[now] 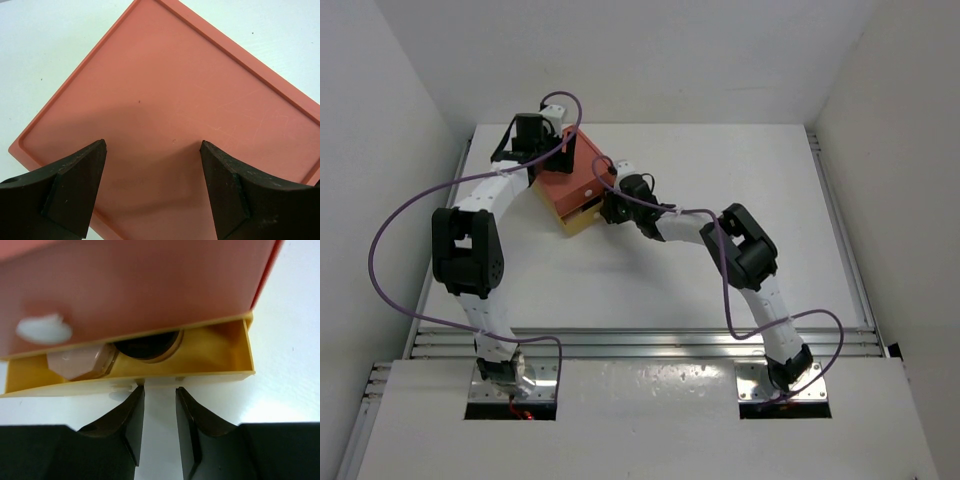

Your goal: Organize the makeup

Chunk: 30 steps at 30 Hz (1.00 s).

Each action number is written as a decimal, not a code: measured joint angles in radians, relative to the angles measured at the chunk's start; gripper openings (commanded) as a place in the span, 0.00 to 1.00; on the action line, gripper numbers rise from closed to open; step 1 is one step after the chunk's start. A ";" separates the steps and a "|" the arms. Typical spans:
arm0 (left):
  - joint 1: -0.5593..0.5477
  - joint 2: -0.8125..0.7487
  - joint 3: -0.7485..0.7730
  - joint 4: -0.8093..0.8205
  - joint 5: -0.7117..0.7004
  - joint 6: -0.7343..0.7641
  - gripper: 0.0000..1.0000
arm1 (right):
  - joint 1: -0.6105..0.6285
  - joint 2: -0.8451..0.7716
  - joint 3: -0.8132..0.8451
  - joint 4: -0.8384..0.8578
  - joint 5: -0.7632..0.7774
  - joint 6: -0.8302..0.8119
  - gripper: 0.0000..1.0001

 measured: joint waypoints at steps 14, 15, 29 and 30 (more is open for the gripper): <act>0.000 0.000 -0.005 0.011 0.009 0.000 0.82 | 0.005 0.109 0.111 0.031 0.106 0.029 0.35; 0.000 0.000 -0.005 0.011 0.009 0.000 0.82 | 0.006 0.109 0.111 0.038 0.125 0.037 0.35; 0.012 0.000 -0.013 0.031 0.026 0.000 0.82 | 0.019 -0.042 -0.170 0.127 0.224 0.132 0.40; 0.013 0.000 -0.010 0.024 0.030 0.000 0.82 | 0.018 -0.098 -0.244 0.128 0.224 0.132 0.42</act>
